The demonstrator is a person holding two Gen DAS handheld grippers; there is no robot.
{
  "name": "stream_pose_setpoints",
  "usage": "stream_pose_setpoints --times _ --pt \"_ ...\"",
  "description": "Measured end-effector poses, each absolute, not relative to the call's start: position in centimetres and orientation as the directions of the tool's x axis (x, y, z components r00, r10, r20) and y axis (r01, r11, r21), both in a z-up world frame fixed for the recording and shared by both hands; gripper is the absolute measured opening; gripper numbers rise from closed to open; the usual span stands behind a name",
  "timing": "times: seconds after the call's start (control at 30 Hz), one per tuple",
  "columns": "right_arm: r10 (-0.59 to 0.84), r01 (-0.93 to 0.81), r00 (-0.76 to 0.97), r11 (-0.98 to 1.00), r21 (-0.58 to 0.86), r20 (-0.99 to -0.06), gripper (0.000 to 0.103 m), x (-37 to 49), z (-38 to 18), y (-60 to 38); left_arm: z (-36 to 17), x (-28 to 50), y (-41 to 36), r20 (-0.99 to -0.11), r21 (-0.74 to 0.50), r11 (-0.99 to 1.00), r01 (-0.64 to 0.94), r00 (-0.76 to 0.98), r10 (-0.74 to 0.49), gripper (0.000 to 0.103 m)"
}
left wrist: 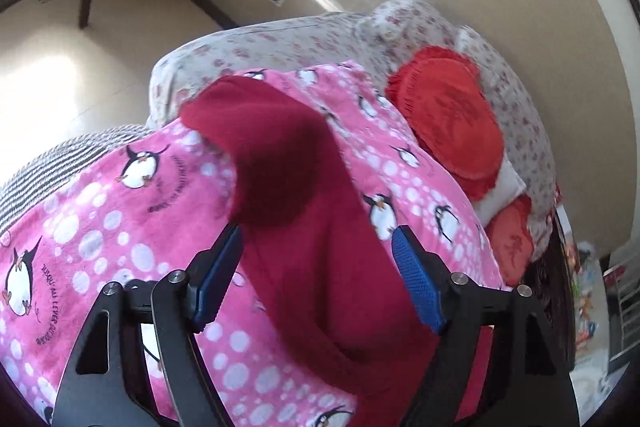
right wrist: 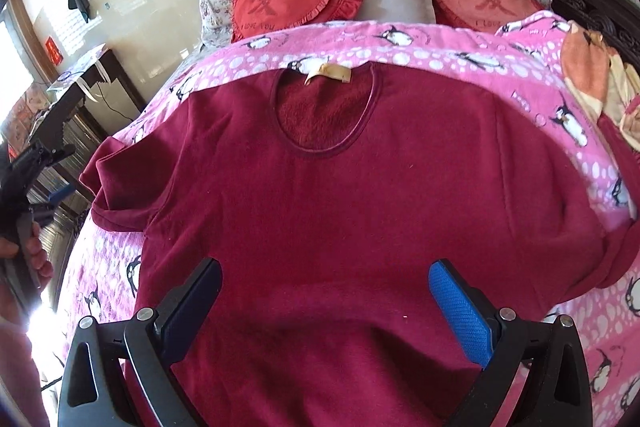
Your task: Fold small clothes
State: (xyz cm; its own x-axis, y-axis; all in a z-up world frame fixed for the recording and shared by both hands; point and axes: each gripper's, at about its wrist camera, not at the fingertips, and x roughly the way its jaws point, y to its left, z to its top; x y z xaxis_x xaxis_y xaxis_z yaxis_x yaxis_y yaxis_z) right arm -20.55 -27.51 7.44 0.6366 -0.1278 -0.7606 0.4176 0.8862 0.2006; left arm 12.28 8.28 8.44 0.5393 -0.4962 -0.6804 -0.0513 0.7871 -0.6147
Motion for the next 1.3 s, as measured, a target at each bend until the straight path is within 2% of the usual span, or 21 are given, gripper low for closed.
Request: stream_pose_setpoints --times 0.13,0.33,0.37,0.4,0.43,0.47,0.5,0.77,0.9,1.0,1.1,1.23,1.27,1.3 --pt "-0.117 0.397 0.617 0.900 0.180 -0.779 0.103 -19.2 6.5 -26.7 4.9 15.1 9.9 -0.710 -0.639 0.750 -0.171 0.507 -0.489 0.077" --pt "-0.125 0.385 0.596 0.911 0.147 -0.793 0.103 -18.3 5.9 -26.2 4.0 18.4 8.7 -0.693 -0.628 0.765 -0.138 0.545 -0.471 0.077" --pt "-0.125 0.386 0.594 0.911 0.145 -0.795 0.103 -18.3 5.9 -26.2 3.9 18.9 8.4 -0.696 -0.625 0.771 -0.126 0.538 -0.476 0.073" --pt "-0.126 0.387 0.592 0.911 0.144 -0.796 0.103 -18.3 5.8 -26.3 4.1 19.0 7.8 -0.698 -0.619 0.779 -0.102 0.526 -0.486 0.052" --pt "-0.127 0.388 0.592 0.910 0.144 -0.796 0.103 -18.4 5.8 -26.4 4.4 19.1 7.2 -0.706 -0.607 0.791 -0.076 0.508 -0.493 0.036" --pt "-0.127 0.389 0.591 0.910 0.144 -0.796 0.103 -18.5 5.8 -26.5 5.0 18.9 6.5 -0.715 -0.589 0.807 -0.048 0.496 -0.492 0.011" --pt "-0.130 0.393 0.591 0.908 0.144 -0.796 0.103 -18.5 5.8 -26.7 6.0 18.2 5.9 -0.703 -0.587 0.810 -0.007 0.502 -0.505 0.007" --pt "-0.145 0.438 0.621 0.879 0.188 -0.770 0.103 -20.2 6.7 -29.1 20.2 7.4 -1.6 -0.497 -0.537 0.737 0.410 0.552 -0.669 0.007" --pt "-0.165 0.474 0.653 0.850 0.229 -0.739 0.103 -22.0 7.9 -30.9 23.2 0.8 -8.8 -0.472 -0.473 0.650 0.595 0.452 -0.757 0.007" --pt "-0.200 0.502 0.657 0.836 0.223 -0.727 0.103 -23.5 8.6 -32.4 21.6 -3.4 -14.8 -0.505 -0.437 0.592 0.677 0.360 -0.784 0.007" --pt "-0.239 0.541 0.652 0.811 0.221 -0.720 0.103 -25.2 9.1 -34.3 17.6 -6.5 -20.7 -0.578 -0.422 0.539 0.729 0.241 -0.780 0.008" --pt "-0.297 0.627 0.625 0.742 0.238 -0.722 0.103 -28.2 9.4 -37.6 12.4 -9.1 -26.1 -0.700 -0.372 0.510 0.775 0.128 -0.703 0.009" --pt "-0.301 0.639 0.623 0.728 0.248 -0.722 0.103 -28.9 9.4 -38.3 11.6 -9.6 -26.6 -0.719 -0.369 0.504 0.781 0.103 -0.687 0.018" --pt "-0.303 0.647 0.622 0.718 0.256 -0.723 0.103 -29.4 9.4 -38.8 11.3 -10.0 -26.7 -0.728 -0.379 0.494 0.783 0.077 -0.681 0.032"
